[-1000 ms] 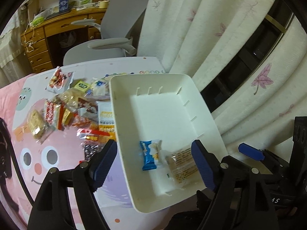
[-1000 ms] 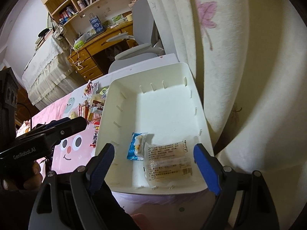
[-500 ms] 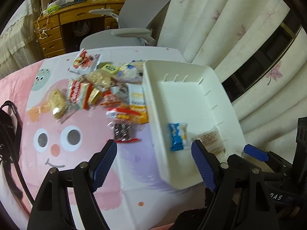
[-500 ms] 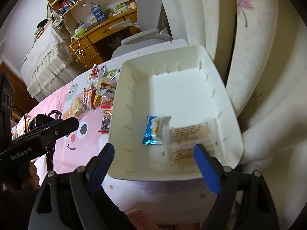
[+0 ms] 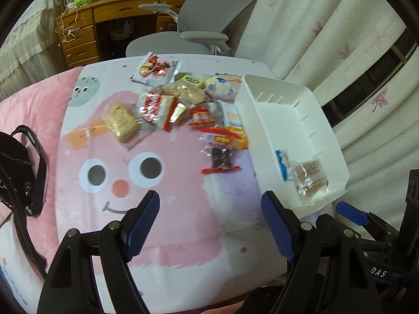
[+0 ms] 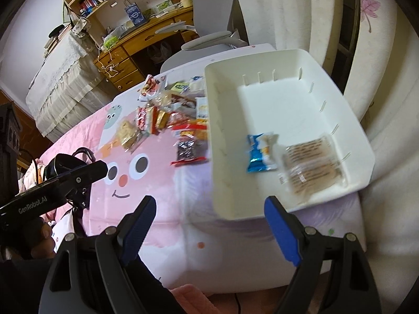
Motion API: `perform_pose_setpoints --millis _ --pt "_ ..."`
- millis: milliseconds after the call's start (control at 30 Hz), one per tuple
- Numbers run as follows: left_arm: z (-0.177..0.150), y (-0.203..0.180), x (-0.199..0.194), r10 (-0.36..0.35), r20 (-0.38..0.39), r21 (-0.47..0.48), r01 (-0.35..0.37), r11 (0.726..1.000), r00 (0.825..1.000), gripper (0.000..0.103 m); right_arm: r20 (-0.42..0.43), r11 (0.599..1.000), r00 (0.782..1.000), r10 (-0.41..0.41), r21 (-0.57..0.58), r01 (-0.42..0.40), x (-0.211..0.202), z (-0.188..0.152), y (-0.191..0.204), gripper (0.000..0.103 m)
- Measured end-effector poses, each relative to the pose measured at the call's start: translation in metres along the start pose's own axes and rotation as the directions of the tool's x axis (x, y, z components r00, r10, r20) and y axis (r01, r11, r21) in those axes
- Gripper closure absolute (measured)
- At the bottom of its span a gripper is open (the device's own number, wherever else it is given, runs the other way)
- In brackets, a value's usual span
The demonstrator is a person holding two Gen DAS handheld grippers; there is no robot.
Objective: Organize snacks
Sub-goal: 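Withdraw both open tools from the tray back toward the snack pile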
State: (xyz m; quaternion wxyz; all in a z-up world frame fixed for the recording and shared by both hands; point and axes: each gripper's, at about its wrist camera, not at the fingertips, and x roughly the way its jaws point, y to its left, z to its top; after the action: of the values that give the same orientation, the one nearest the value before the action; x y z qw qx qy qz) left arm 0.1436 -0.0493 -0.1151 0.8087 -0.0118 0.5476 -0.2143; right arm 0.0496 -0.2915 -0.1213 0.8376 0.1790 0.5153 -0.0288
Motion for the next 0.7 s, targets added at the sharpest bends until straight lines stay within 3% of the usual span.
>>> perform_pose_setpoints --millis 500,700 --pt "-0.022 0.090 -0.017 0.037 -0.025 0.013 -0.036 0.999 0.999 0.024 0.068 0.996 0.995 -0.068 0.066 0.064 0.016 -0.051 0.079 0.018" --pt "-0.020 0.114 -0.004 0.055 -0.061 -0.049 -0.058 0.997 0.997 0.024 0.108 0.997 0.991 -0.077 0.025 0.074 0.023 -0.057 0.104 0.018"
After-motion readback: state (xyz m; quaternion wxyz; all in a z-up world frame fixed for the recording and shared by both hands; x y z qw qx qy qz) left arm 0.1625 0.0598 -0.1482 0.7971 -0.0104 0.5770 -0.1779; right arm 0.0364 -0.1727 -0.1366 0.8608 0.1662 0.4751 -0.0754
